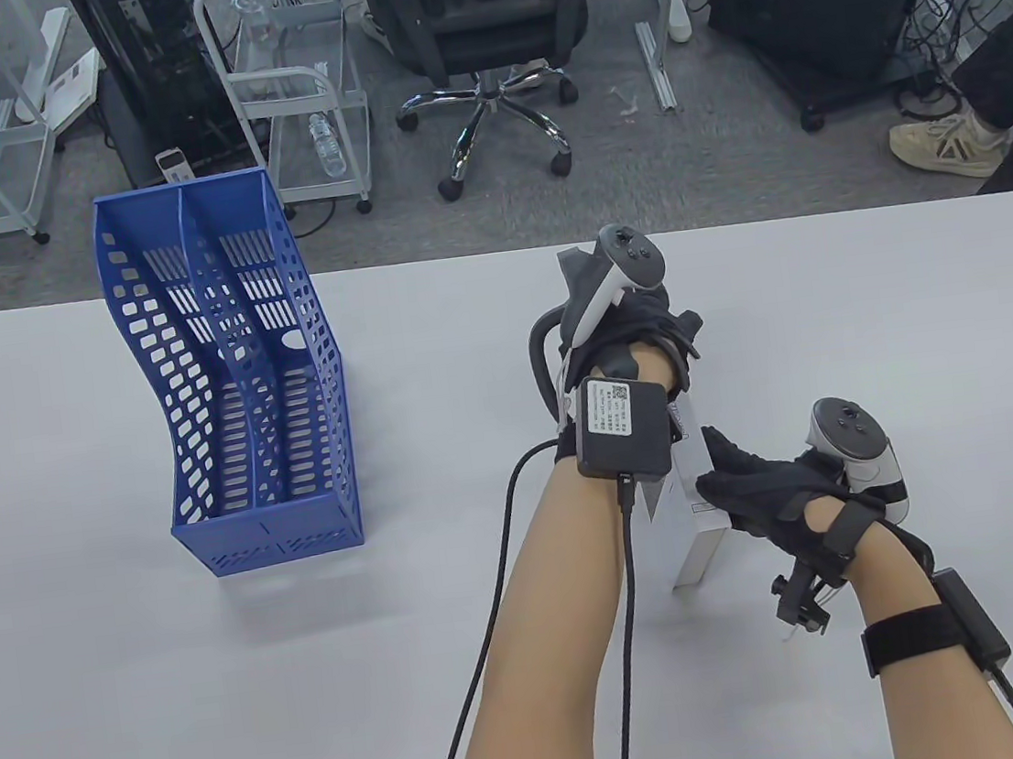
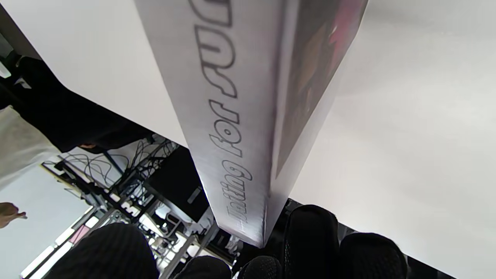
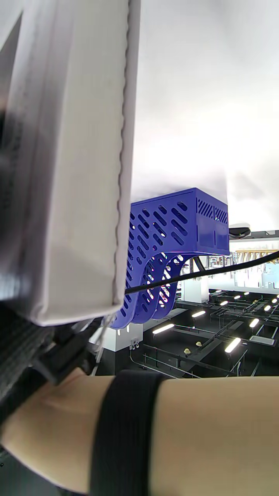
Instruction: Insert the book into the document holder
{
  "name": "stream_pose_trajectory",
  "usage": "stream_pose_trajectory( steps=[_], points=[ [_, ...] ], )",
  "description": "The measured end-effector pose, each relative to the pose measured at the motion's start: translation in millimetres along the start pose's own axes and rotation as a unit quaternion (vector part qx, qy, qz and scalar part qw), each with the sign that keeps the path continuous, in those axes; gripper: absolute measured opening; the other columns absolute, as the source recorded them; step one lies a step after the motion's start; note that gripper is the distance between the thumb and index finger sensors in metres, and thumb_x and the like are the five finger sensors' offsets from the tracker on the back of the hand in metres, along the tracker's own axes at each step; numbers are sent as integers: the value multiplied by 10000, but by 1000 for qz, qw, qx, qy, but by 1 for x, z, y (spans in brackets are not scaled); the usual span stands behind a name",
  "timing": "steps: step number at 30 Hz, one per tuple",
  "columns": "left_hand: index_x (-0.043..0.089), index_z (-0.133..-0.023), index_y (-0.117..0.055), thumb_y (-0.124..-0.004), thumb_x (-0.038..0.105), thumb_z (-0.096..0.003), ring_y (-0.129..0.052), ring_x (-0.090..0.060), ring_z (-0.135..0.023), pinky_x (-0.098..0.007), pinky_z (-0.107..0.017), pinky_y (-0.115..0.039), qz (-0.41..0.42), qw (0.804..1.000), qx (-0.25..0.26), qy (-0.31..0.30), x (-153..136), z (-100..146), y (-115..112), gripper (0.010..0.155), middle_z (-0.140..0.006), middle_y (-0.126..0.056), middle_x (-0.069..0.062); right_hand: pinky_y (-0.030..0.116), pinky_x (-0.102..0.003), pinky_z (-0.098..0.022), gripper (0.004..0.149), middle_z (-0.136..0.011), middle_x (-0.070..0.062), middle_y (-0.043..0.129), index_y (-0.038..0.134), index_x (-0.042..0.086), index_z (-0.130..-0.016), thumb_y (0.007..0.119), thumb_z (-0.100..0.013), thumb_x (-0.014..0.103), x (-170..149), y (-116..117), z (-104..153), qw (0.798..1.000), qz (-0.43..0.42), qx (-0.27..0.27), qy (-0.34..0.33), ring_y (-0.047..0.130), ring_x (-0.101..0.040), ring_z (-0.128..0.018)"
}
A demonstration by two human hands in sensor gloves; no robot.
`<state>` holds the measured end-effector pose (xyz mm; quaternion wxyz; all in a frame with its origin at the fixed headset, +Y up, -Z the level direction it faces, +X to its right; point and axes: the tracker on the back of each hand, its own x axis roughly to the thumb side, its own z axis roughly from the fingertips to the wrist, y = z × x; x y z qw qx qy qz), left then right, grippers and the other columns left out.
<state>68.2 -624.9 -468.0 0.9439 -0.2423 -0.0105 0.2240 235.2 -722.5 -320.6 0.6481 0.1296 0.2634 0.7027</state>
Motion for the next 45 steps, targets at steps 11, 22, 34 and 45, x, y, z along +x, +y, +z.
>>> stream_pose_trajectory(
  steps=[11, 22, 34, 45],
  points=[
    [360, -1026, -538, -734, 600, -429, -951, -287, -686, -440, -496, -771, -56, 998, -31, 18, 4, -29, -12, 673, -1067, -608, 49, 435, -790, -581, 863, -1013, -341, 228, 203, -15, -947, 761, -473, 441, 1, -2, 0, 1000, 8, 2, 1, 383, -673, -908],
    [305, -965, -672, -815, 533, -420, -1012, -331, -550, -421, -436, -839, -2, 999, 23, -45, -15, -13, 1, 608, -969, -732, 14, 436, -789, -579, 862, -1012, -340, 216, 207, -9, -950, 764, -473, 443, 6, 5, -2, 999, 28, 17, -8, 382, -674, -906],
    [324, -951, -675, -822, 511, -422, -1010, -327, -577, -425, -459, -842, 50, 980, 112, -159, -41, 61, 33, 579, -967, -713, 37, 404, -781, -578, 816, -1023, -334, 255, 290, 6, -966, 679, -469, 522, 14, -12, 11, 948, 256, -189, 18, 310, -670, -898],
    [353, -932, -666, -832, 509, -413, -1009, -313, -607, -417, -483, -850, 60, 904, 285, -312, -98, 158, 48, 567, -960, -676, 68, 310, -767, -592, 811, -1033, -282, 198, 289, 35, -971, 686, -457, 521, 30, 23, -2, 854, 484, -191, 8, 161, -594, -915]
  ],
)
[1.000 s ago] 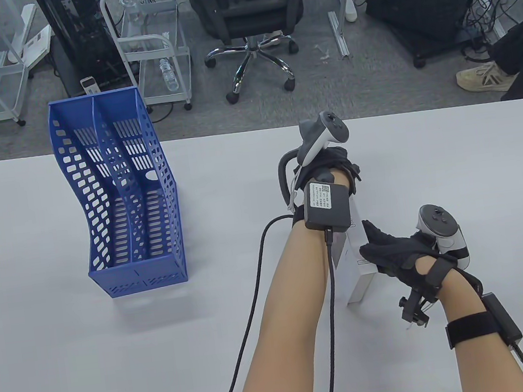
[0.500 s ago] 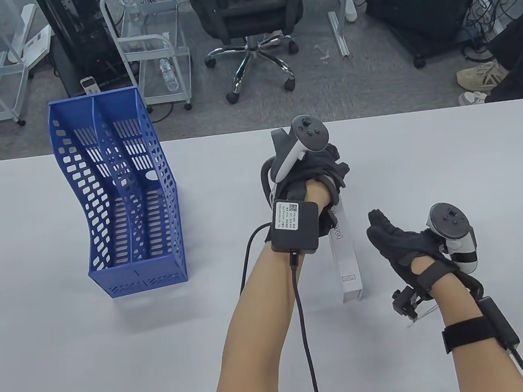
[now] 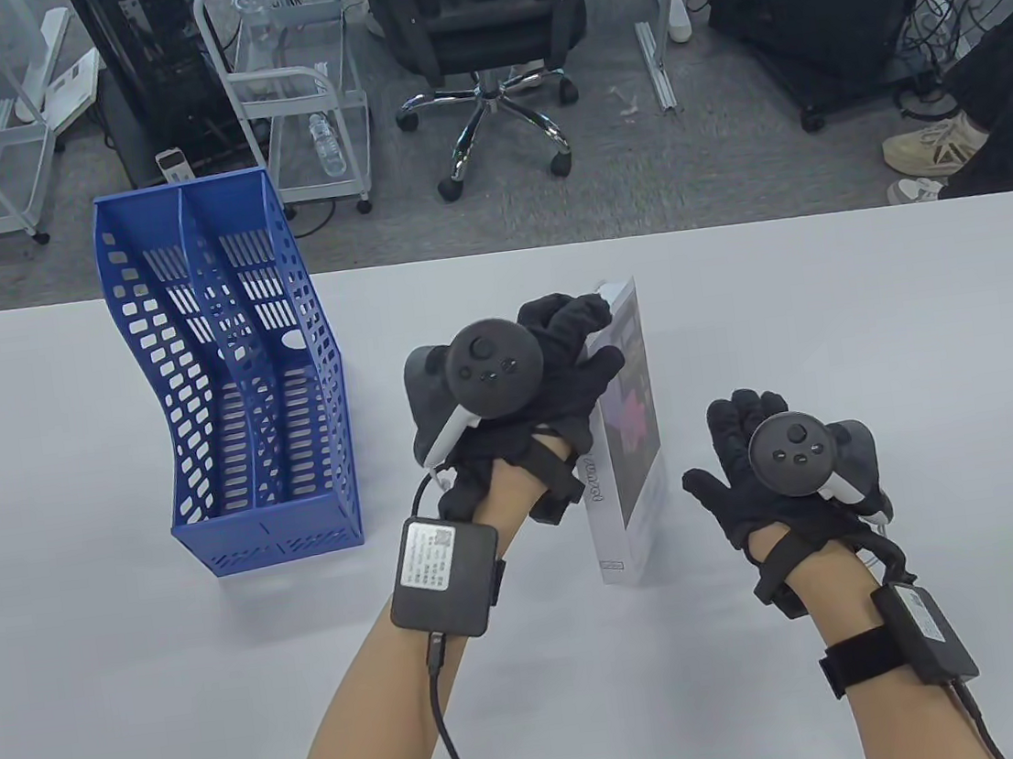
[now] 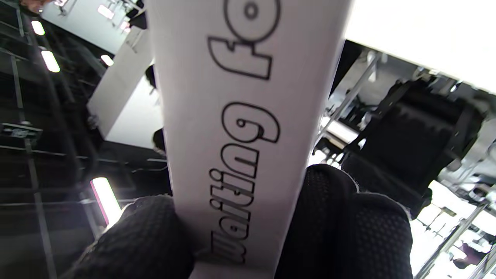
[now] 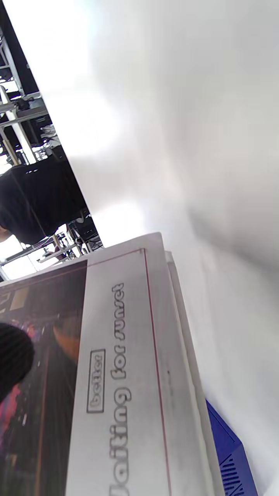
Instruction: Insert the book into the document holder
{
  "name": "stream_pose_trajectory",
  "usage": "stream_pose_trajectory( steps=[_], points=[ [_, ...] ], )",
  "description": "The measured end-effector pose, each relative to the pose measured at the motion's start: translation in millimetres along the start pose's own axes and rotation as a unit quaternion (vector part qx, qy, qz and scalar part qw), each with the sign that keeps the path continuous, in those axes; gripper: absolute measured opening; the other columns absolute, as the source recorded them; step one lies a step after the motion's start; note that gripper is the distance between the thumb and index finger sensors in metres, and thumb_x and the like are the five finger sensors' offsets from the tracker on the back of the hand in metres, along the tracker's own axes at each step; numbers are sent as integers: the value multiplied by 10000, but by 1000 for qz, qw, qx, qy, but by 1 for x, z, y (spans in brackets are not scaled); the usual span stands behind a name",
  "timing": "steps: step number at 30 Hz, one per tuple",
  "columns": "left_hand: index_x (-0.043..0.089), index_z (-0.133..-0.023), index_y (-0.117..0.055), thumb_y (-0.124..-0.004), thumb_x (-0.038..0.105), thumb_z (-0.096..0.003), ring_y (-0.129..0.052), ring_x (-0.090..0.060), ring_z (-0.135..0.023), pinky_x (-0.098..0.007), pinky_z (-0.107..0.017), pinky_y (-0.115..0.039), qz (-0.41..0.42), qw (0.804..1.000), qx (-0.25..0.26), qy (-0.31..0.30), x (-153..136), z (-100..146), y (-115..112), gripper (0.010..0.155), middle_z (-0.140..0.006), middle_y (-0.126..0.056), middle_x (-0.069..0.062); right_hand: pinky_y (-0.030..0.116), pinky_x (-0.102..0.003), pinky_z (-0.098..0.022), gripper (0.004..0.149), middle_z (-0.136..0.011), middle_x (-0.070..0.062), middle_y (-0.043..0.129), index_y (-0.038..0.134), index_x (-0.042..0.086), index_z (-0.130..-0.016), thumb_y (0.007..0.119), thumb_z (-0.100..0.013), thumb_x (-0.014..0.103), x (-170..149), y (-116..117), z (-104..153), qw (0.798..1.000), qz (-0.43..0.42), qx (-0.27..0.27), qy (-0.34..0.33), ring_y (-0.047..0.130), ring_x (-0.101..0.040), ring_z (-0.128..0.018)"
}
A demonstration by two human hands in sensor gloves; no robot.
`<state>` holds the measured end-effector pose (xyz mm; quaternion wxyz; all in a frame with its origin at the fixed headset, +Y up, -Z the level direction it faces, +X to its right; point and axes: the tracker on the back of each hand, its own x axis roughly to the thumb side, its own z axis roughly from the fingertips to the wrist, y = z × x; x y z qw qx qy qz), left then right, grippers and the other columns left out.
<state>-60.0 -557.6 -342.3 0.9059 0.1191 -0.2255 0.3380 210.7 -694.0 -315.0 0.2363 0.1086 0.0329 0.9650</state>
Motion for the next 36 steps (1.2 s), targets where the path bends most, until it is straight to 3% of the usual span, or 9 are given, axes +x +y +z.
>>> stream_pose_trajectory(
  steps=[6, 10, 15, 19, 24, 27, 36],
  points=[
    [353, -916, -673, -836, 506, -408, -1018, -314, -602, -422, -483, -857, -13, 995, 89, -52, 3, 47, 55, 556, -938, -688, 71, 288, -764, -597, 810, -1036, -275, 188, 287, 41, -972, 688, -456, 519, 16, 2, 1, 999, 18, -11, -29, 131, -579, -916],
    [360, -910, -678, -836, 504, -406, -1020, -314, -606, -423, -487, -858, -89, 983, 143, -75, 9, 80, 101, 547, -934, -692, 77, 287, -764, -597, 814, -1035, -273, 180, 281, 42, -973, 687, -455, 521, 18, 5, 1, 999, 19, -4, -30, 126, -576, -916],
    [364, -905, -689, -836, 509, -404, -1029, -309, -597, -418, -482, -866, -208, 958, 186, -64, 9, 115, 142, 541, -927, -707, 81, 288, -764, -597, 813, -1035, -273, 180, 282, 41, -973, 688, -456, 521, 14, 3, 1, 1000, 10, -6, -24, 125, -578, -914],
    [366, -901, -693, -835, 506, -405, -1029, -309, -597, -419, -484, -865, -249, 945, 208, -43, 2, 131, 165, 535, -924, -710, 83, 290, -764, -597, 815, -1034, -274, 177, 282, 41, -972, 688, -455, 523, 10, 5, 1, 1000, 6, -2, -17, 125, -580, -913],
    [369, -897, -697, -831, 508, -406, -1030, -306, -598, -418, -485, -865, -278, 926, 255, -22, -4, 138, 190, 527, -919, -715, 86, 292, -764, -597, 816, -1034, -273, 175, 281, 44, -973, 689, -455, 524, 10, 5, 1, 1000, 4, 2, -14, 126, -579, -914],
    [374, -894, -695, -829, 514, -403, -1030, -300, -598, -413, -487, -866, -293, 918, 267, -16, -14, 131, 193, 528, -915, -715, 91, 293, -764, -597, 816, -1034, -272, 174, 281, 44, -973, 688, -454, 525, 10, 5, 2, 1000, 3, 4, -14, 127, -582, -912],
    [376, -882, -674, -819, 541, -385, -1035, -282, -580, -406, -483, -873, -265, 923, 277, 29, -75, 104, 194, 544, -882, -717, 98, 293, -765, -597, 816, -1034, -271, 169, 282, 46, -974, 688, -454, 525, 9, 6, 1, 1000, -7, 12, -17, 125, -581, -914]
  ],
)
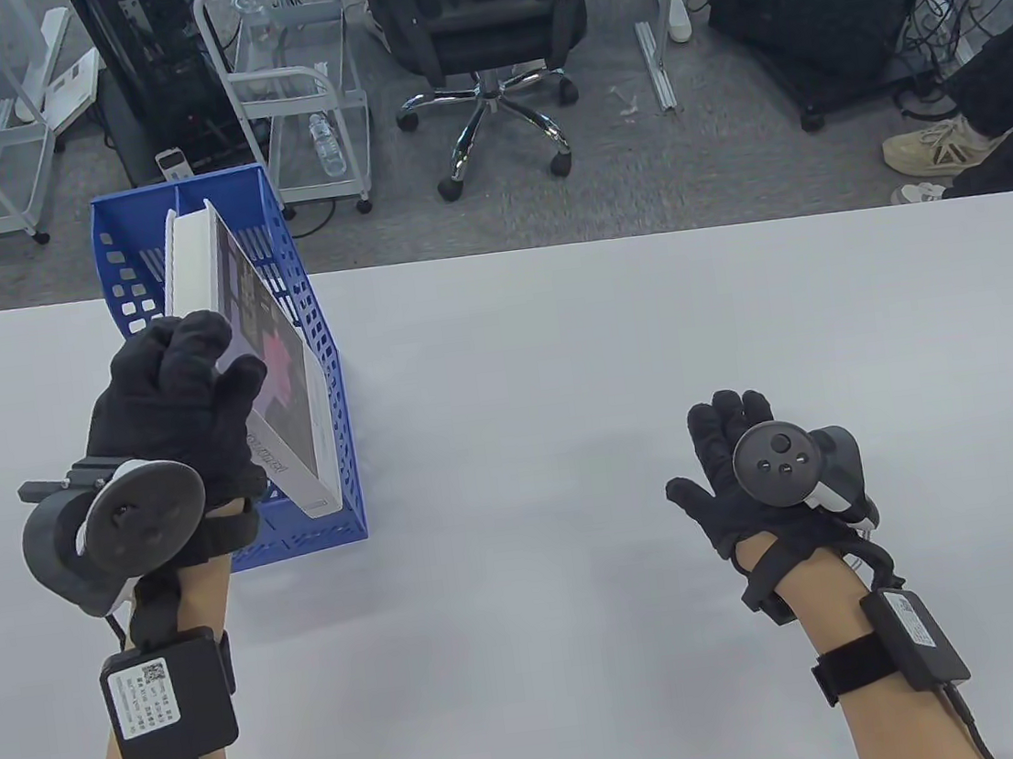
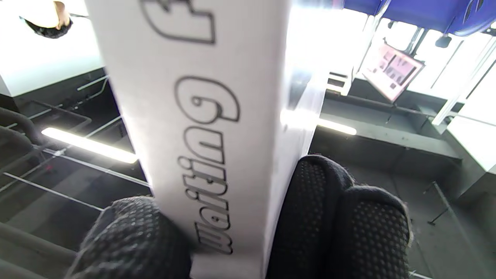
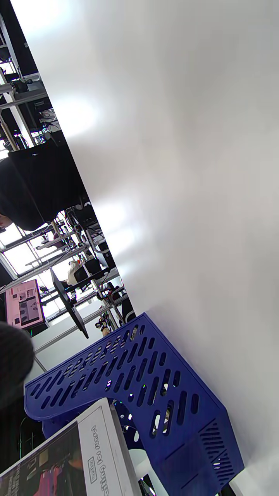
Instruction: Insert the book into the document holder
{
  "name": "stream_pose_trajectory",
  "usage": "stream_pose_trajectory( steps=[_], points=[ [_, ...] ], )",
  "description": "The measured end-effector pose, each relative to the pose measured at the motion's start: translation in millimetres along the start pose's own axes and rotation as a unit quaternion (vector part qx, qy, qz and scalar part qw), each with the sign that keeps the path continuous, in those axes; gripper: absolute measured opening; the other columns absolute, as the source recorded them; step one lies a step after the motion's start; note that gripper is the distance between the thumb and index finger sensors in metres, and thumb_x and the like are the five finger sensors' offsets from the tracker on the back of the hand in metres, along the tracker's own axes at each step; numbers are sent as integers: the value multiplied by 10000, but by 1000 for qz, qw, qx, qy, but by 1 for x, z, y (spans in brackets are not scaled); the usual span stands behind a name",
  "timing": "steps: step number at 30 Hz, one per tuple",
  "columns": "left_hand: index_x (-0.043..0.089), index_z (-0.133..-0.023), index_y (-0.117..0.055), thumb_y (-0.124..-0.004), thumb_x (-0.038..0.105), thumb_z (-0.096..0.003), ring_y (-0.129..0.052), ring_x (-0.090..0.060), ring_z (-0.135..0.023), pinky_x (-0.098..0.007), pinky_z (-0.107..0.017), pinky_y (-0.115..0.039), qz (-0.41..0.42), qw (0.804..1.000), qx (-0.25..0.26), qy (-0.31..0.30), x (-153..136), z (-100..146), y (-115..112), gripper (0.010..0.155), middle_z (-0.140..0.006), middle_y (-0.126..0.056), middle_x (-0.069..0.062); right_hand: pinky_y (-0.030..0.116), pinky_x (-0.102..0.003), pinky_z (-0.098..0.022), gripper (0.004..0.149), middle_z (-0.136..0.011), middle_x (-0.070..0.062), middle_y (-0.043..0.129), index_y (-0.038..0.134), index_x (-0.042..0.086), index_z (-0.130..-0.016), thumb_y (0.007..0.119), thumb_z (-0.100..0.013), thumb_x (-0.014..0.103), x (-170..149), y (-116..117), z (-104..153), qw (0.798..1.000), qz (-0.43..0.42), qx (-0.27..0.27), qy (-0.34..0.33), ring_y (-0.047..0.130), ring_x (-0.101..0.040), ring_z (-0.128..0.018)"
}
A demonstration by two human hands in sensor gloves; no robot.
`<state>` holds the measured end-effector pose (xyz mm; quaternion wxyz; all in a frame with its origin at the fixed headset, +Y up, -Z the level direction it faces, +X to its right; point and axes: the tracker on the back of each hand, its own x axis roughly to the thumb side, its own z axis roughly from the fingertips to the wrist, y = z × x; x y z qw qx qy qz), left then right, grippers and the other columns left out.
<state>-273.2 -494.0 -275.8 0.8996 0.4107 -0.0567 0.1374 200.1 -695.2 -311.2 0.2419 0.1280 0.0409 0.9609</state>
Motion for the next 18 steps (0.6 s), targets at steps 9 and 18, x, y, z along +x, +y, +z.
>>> stream_pose_trajectory(
  steps=[9, 18],
  points=[
    [380, -884, -680, -807, 511, -407, -1021, -291, -606, -418, -501, -858, -18, 999, -37, 13, -3, -7, 8, 510, -889, -715, 103, 293, -765, -597, 816, -1033, -271, 164, 279, 46, -974, 687, -455, 526, -5, 0, -1, 1000, -6, 5, 8, 123, -579, -914],
    [381, -867, -695, -824, 530, -387, -1033, -281, -590, -408, -491, -872, -43, 999, -17, 6, -5, -5, -7, 518, -861, -739, 104, 293, -765, -598, 818, -1033, -270, 163, 280, 47, -974, 688, -454, 528, -3, 1, 0, 1000, -6, 5, 4, 123, -581, -913]
  ],
)
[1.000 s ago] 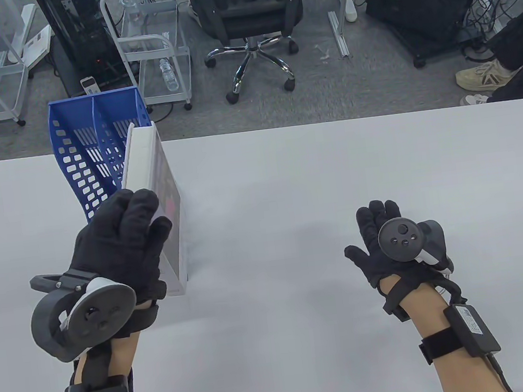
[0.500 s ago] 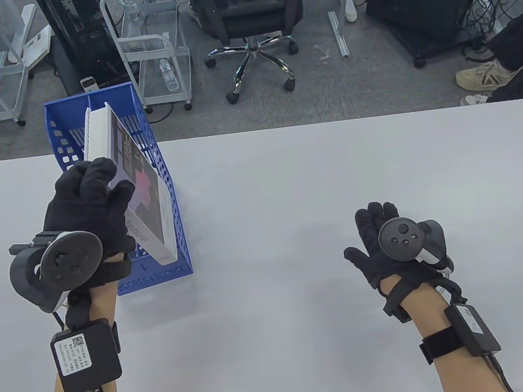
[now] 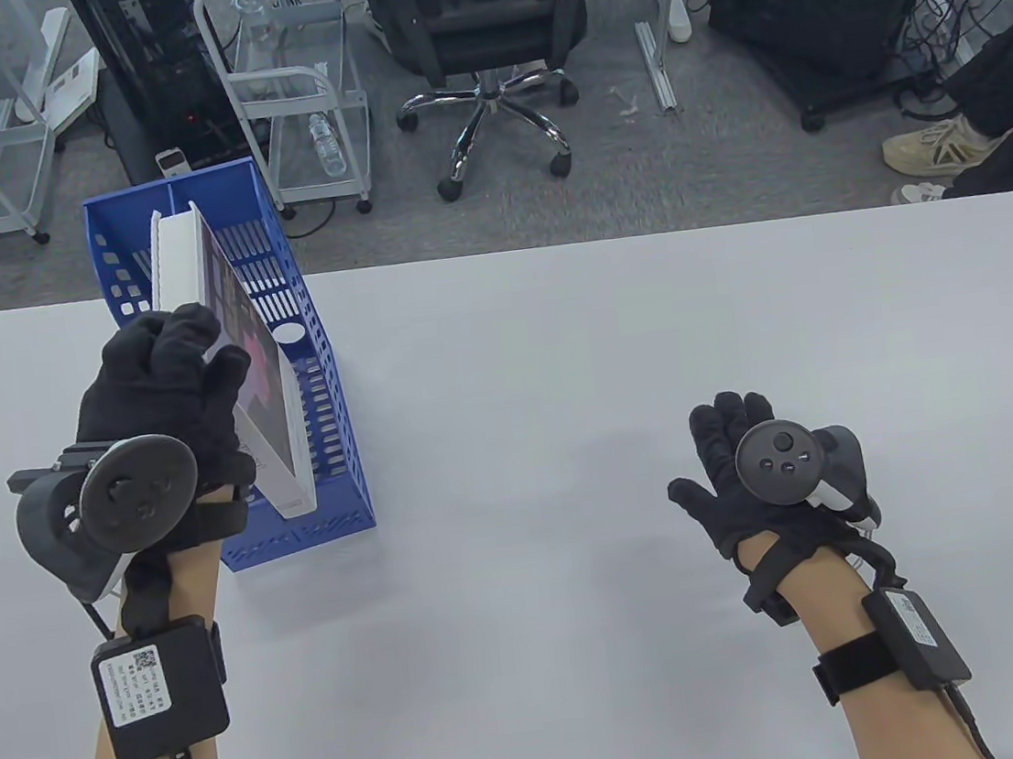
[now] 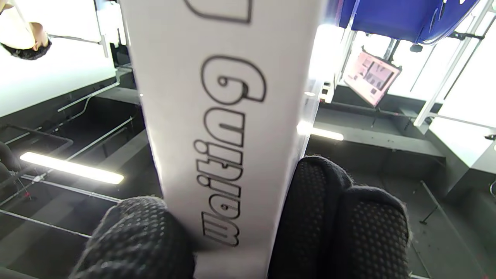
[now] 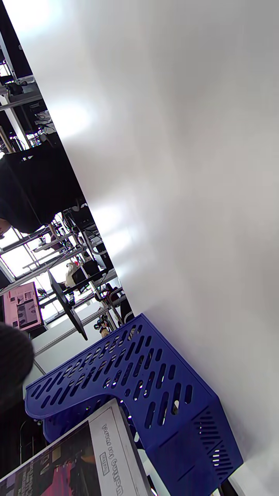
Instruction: Insert the book into the document holder
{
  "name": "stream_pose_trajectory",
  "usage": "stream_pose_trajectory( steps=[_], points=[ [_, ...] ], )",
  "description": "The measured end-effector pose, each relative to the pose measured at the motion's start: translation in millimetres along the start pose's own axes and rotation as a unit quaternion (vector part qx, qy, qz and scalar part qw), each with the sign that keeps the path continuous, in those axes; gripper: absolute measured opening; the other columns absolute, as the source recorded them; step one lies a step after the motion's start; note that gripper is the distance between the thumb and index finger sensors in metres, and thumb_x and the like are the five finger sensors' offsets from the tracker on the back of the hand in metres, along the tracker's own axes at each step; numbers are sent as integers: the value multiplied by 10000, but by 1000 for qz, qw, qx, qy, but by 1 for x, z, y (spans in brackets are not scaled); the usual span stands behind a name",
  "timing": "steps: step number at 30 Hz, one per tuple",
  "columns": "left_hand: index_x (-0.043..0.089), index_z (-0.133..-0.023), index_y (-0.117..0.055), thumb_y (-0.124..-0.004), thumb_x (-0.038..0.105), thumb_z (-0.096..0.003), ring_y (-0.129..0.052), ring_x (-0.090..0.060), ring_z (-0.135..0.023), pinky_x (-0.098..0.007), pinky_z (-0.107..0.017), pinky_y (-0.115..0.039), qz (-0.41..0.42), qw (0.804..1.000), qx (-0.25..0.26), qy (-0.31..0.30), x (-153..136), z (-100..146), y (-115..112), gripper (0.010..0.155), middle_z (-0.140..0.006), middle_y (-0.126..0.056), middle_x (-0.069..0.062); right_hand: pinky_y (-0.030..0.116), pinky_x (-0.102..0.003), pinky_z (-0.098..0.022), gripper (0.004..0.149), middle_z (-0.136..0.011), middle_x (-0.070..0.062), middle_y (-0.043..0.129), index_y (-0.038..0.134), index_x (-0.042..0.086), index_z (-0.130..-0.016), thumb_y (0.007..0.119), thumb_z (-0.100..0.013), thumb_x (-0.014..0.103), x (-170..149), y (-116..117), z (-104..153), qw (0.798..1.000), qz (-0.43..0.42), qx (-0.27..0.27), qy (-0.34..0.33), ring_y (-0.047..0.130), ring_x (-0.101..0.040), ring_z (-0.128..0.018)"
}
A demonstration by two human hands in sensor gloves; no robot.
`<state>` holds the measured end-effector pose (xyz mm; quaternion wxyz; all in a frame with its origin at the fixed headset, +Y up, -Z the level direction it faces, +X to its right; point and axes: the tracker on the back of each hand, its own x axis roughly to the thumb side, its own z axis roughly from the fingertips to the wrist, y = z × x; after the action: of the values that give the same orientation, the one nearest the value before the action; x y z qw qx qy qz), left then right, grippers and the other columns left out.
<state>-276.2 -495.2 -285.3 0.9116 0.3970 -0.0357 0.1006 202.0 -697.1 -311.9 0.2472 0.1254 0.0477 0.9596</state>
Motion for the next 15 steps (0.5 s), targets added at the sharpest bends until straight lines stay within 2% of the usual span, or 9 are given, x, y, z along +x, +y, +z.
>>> stream_pose_trajectory(
  steps=[4, 9, 15],
  points=[
    [387, -855, -699, -834, 533, -380, -1033, -279, -589, -406, -491, -873, -2, 1000, 17, -7, -2, 1, -15, 515, -838, -748, 114, 293, -765, -598, 818, -1033, -270, 164, 280, 47, -975, 688, -454, 528, -1, 0, -1, 1000, 0, 1, -1, 124, -580, -913],
    [384, -842, -717, -842, 533, -375, -1042, -284, -566, -408, -478, -879, -26, 1000, -8, -14, -2, 4, -45, 506, -814, -768, 109, 293, -765, -598, 819, -1032, -271, 164, 280, 46, -975, 688, -454, 528, -4, 0, -1, 1000, -4, 1, 4, 123, -578, -914],
    [379, -830, -734, -849, 531, -372, -1048, -289, -552, -414, -462, -884, -16, 999, -37, 1, -12, 12, -85, 496, -795, -786, 104, 294, -764, -598, 818, -1033, -270, 164, 283, 46, -975, 689, -453, 528, -5, 0, -1, 1000, -4, 4, 5, 123, -581, -912]
  ],
)
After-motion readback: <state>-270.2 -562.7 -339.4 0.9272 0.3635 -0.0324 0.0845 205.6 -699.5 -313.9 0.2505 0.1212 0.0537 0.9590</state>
